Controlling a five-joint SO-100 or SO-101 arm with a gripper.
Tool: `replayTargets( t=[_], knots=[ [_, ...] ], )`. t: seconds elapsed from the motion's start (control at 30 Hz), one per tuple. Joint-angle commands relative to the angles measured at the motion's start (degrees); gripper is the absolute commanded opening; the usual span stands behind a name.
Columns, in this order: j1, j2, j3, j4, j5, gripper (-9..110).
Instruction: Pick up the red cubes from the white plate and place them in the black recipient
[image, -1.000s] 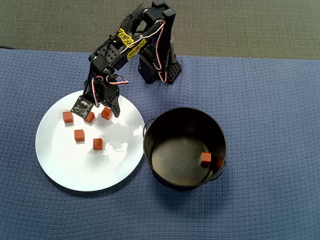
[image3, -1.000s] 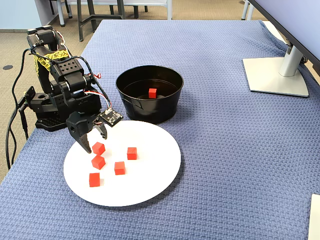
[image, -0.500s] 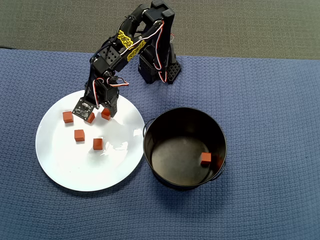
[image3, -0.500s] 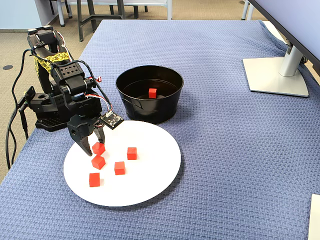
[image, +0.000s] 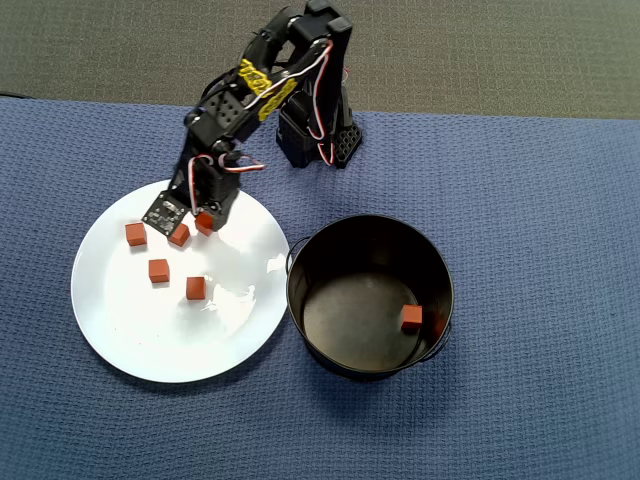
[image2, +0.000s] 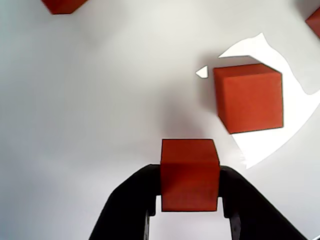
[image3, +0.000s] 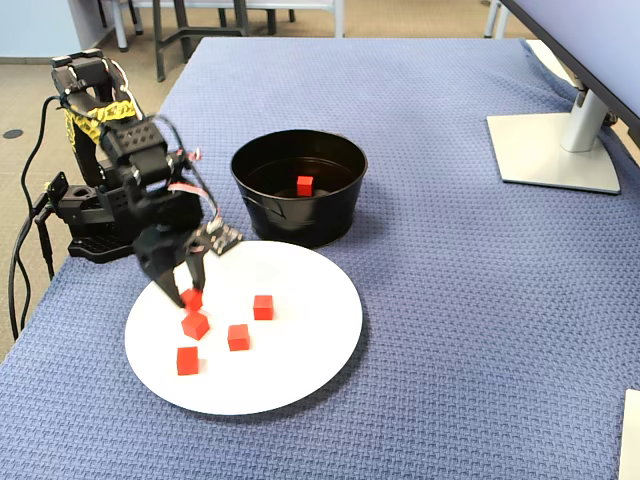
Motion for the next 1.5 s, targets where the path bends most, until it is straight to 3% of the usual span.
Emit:
replayTargets(
  t=[0.0,0.27,0.53,0.57,0.67,0.73,0.9,1.07,1.17,1.47],
  knots=[
    [-6.7,9.5,-8.2,11.1,15.5,0],
    [-23.1,22.1,-22.5,28.9,47.0,0],
    [-46.4,24.9,-24.4,22.7,69.0,0],
    [-49.2,24.1,-23.7,21.2,71.0,4],
    [-56.9,21.7,-19.7,16.5,74.8,31],
    [-57.7,21.1,-19.2,13.9,75.8,32],
    [-47.5,21.8,-22.1,18.3,71.6,33],
    [-27.4,18.8,-20.5,19.0,70.6,28],
    [-16.8,14.4,-18.3,14.3,74.4,19],
    [-1.3,-5.4,-20.8,10.7,86.0,21]
  ],
)
